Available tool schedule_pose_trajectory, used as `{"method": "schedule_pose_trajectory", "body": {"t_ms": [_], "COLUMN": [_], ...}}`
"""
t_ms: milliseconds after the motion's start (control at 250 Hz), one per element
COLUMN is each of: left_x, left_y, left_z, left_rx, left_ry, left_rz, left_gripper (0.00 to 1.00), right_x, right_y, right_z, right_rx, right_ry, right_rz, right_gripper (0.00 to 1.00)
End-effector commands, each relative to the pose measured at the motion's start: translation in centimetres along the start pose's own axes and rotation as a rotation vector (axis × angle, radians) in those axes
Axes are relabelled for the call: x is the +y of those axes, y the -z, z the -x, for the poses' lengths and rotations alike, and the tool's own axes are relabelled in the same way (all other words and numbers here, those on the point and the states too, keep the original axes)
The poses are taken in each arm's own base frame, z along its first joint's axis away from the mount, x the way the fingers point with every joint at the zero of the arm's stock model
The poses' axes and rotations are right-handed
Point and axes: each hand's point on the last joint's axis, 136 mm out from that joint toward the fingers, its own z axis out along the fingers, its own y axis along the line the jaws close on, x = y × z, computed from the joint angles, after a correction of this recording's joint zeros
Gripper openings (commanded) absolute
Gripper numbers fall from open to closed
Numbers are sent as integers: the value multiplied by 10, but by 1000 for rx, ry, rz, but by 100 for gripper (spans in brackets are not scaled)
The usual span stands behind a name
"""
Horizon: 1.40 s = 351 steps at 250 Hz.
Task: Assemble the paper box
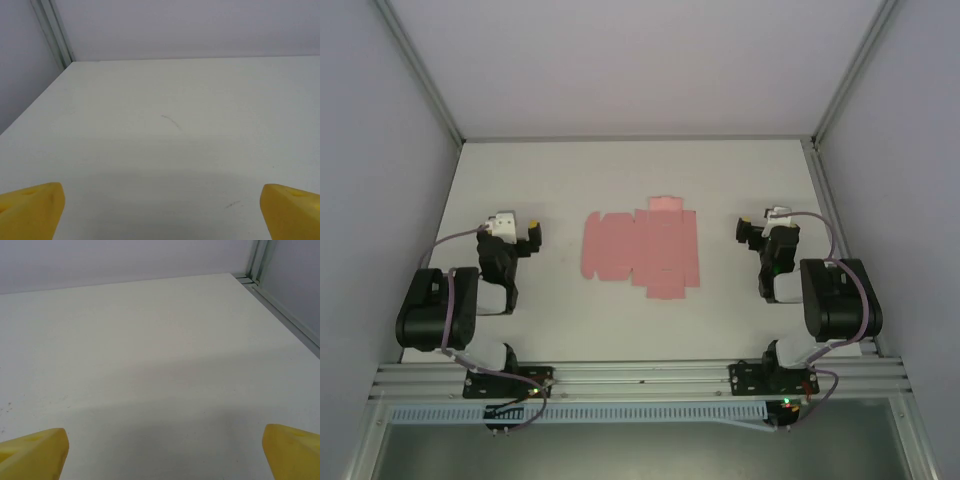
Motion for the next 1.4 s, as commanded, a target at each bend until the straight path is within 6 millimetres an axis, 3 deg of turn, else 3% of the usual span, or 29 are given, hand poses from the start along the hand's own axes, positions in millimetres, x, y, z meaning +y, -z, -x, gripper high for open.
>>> {"method": "schedule_pose_trajectory", "body": {"t_ms": [0,898,1042,1206,1310,1398], "left_x": [-3,-3,10,16,3,-18], "left_y": [-3,-2,-1,11,12,16], "left_z": [10,11,35,88,107,110], "left_rx": [-33,-35,-16,-28,91,199], "left_ry": [-20,-18,-1,141,253,329], "left_rz": [-11,-22,41,57,-16,-115], "left_gripper": [100,100,100,100,100,100], "right_x": [1,4,11,13,36,64], "right_y": [0,1,3,10,18,26], "right_z": [8,9,29,72,90,99], "right_rx": [-21,-27,4,56,108,187], "right_ry": [-16,-10,8,-57,-72,-51], "right_rz": [9,28,56,36,74,104], "right_gripper": [100,100,100,100,100,100]}}
